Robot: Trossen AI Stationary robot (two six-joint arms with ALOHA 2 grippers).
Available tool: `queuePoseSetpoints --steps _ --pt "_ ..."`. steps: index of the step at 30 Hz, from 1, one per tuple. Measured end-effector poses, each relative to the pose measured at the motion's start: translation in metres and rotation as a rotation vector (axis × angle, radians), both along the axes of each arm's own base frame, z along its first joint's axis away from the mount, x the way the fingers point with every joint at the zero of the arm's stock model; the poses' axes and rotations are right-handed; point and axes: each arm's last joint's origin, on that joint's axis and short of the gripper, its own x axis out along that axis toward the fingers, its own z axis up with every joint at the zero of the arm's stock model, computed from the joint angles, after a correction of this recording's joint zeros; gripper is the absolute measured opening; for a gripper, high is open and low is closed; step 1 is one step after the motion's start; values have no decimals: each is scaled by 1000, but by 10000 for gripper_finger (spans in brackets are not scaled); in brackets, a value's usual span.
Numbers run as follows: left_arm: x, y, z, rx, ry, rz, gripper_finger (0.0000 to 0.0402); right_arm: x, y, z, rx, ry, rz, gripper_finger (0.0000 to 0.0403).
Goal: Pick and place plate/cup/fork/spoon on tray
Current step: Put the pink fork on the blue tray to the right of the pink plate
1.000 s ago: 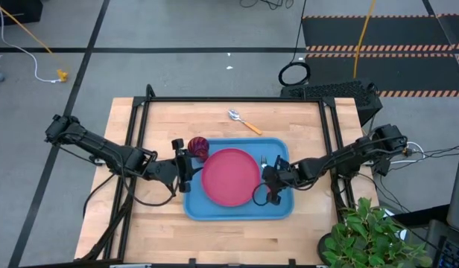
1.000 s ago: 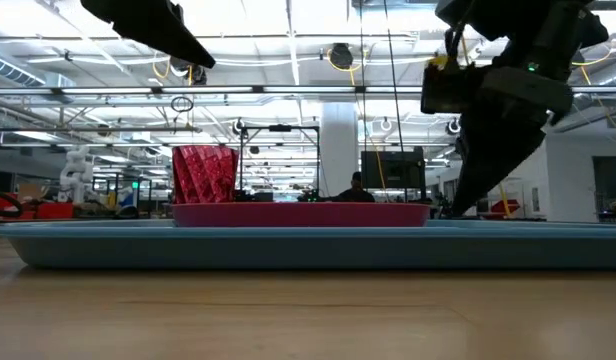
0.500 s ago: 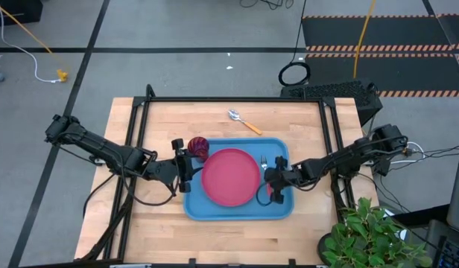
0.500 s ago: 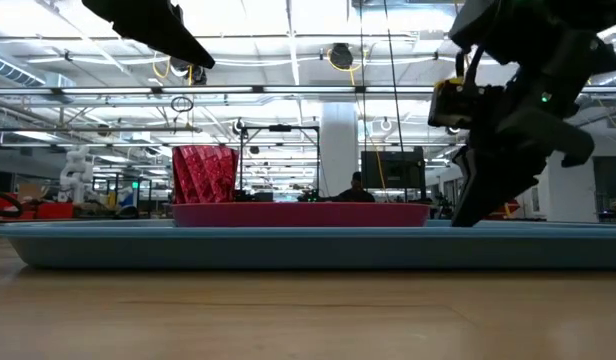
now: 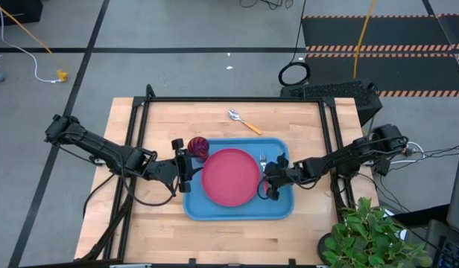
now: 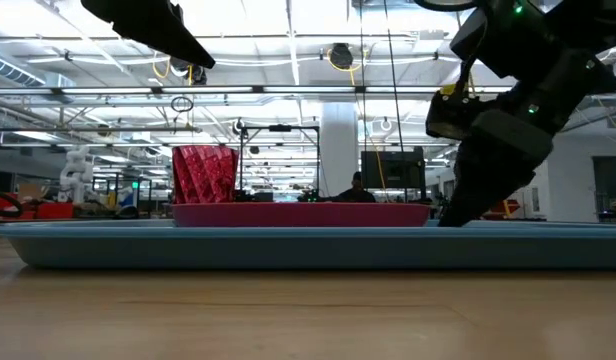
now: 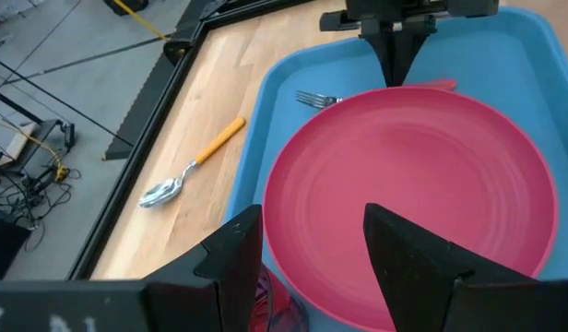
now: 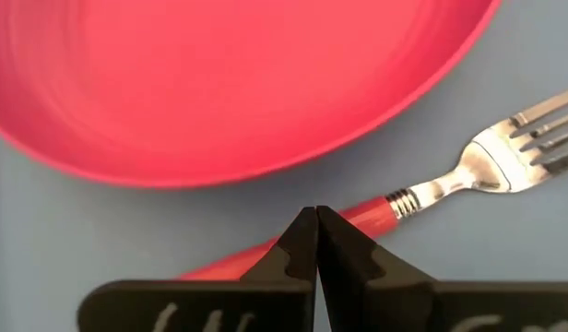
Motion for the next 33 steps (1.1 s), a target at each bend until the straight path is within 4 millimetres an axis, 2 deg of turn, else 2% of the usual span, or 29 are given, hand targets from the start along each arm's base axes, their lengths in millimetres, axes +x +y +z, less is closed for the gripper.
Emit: queuePoseSetpoints --steps 5,15,27,33 --pt "0 0 0 7 2 -5 193 5 0 -7 8 -9 -34 0" --pt "0 0 0 36 13 -23 193 4 1 -8 15 -6 -40 0" --pt "0 0 0 35 13 -22 193 -2 -1 17 25 -85 -14 0" --pt "0 0 0 18 7 -11 193 -3 -3 20 -30 -98 -35 0"
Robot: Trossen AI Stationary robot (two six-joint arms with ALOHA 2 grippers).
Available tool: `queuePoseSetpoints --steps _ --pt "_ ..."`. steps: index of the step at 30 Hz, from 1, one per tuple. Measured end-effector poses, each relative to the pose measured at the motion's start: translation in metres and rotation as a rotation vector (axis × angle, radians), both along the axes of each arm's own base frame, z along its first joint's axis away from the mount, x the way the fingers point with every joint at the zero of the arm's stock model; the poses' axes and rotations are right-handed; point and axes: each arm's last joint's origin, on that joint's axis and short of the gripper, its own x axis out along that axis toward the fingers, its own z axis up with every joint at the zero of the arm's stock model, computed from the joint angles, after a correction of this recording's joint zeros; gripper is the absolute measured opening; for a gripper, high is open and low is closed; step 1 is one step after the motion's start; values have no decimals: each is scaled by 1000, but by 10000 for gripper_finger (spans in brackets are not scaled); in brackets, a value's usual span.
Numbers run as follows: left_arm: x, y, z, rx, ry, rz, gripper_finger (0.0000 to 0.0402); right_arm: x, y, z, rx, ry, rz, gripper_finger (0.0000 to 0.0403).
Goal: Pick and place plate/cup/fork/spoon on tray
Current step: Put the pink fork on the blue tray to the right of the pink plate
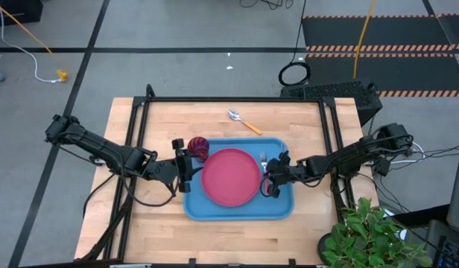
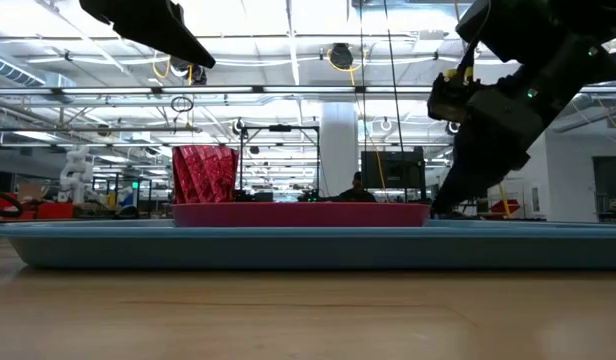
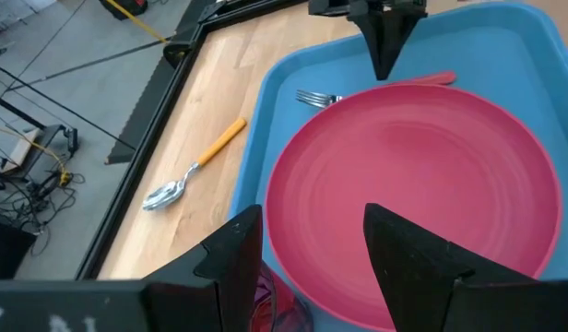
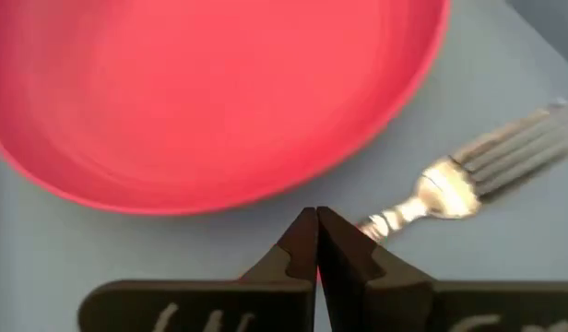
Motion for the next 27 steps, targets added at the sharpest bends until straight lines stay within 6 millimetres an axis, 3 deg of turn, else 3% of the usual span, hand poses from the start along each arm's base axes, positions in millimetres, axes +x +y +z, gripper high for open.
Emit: queuePoseSetpoints --steps 15,27 --pt "0 0 0 -21 -4 15 193 1 -2 -19 -20 95 -56 0" --pt "0 0 -1 -18 -1 13 193 3 -9 -21 -15 101 -87 0"
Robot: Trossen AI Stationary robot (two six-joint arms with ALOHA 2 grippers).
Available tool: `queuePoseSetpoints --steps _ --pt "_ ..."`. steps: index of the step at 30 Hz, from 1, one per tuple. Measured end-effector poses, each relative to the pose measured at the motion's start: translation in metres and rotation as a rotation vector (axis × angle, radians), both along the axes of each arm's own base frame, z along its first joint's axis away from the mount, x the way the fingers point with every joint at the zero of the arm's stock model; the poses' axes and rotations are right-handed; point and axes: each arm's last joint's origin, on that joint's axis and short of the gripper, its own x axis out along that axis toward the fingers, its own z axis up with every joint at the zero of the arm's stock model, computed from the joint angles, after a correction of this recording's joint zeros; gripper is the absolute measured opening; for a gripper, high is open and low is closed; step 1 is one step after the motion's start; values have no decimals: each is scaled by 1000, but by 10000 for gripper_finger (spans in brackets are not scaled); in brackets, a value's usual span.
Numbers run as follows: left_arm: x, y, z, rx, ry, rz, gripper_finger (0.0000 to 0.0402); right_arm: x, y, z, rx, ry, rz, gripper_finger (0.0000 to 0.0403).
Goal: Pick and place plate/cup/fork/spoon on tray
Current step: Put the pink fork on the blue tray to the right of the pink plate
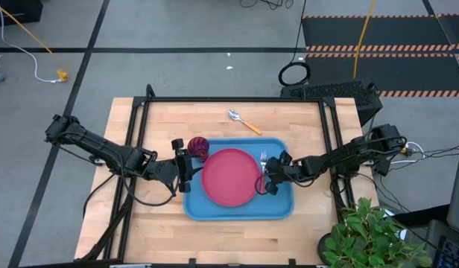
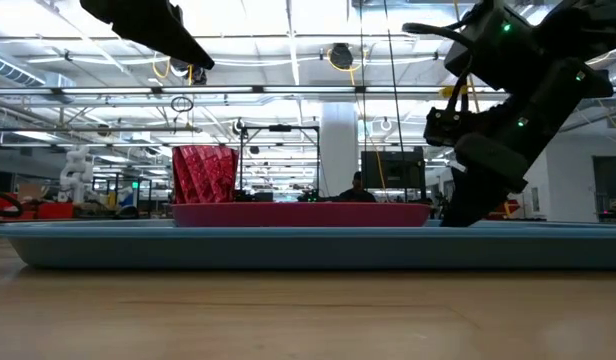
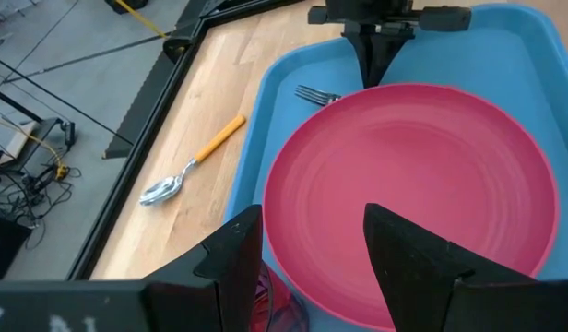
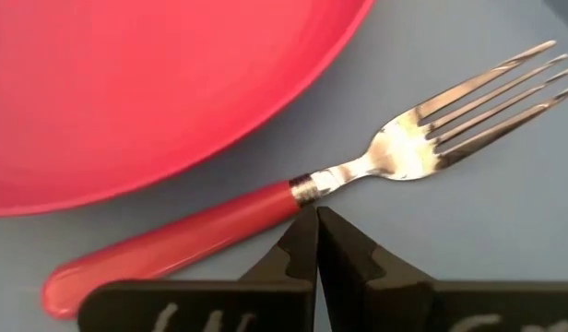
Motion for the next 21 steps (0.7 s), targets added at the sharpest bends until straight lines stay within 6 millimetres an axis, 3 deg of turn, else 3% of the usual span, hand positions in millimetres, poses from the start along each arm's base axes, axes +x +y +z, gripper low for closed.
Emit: queuePoseSetpoints --steps 21 --pt "0 0 0 -5 -2 3 193 3 -12 1 -36 -18 -42 0"
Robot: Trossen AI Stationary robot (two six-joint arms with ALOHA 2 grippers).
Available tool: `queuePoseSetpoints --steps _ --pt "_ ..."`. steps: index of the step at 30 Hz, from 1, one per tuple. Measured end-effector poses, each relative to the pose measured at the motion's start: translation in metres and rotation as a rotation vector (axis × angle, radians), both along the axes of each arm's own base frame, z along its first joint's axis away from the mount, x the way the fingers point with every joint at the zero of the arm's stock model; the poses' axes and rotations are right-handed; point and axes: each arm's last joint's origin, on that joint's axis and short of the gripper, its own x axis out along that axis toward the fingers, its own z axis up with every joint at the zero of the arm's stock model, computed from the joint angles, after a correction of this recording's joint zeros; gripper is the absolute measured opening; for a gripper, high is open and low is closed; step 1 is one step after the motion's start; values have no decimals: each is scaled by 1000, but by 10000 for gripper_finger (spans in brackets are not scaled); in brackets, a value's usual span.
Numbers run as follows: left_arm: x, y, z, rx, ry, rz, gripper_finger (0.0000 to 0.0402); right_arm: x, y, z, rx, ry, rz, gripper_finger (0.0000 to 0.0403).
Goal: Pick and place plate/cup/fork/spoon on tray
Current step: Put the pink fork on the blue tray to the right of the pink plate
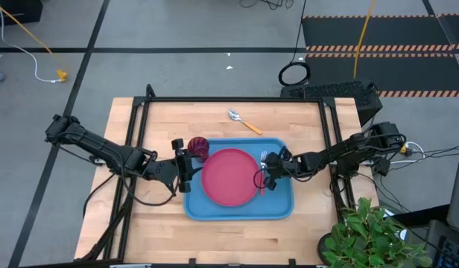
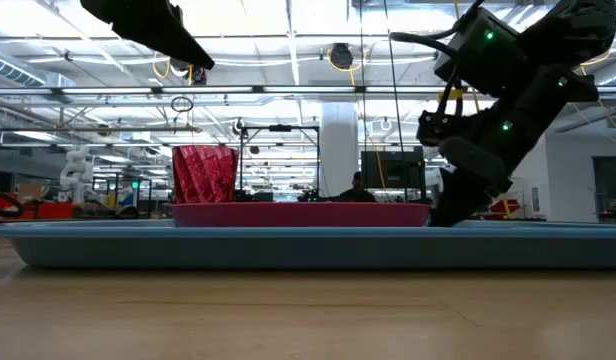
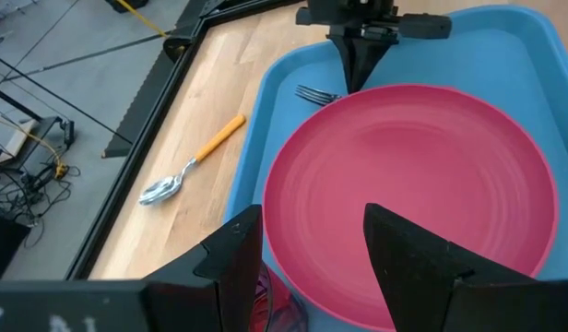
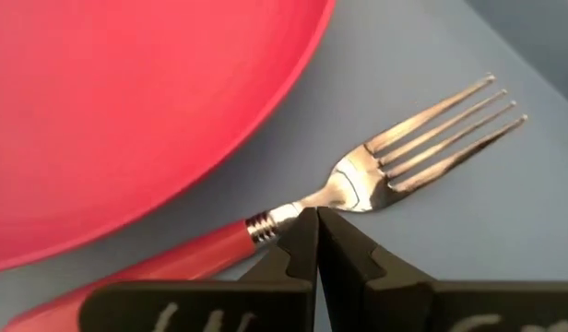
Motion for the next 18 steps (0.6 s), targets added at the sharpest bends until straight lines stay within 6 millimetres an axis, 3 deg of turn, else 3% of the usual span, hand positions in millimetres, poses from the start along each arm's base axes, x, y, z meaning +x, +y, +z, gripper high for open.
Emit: queuePoseSetpoints --steps 18 --pt "-1 0 -2 2 18 3 193 3 -12 -1 -30 5 -6 0"
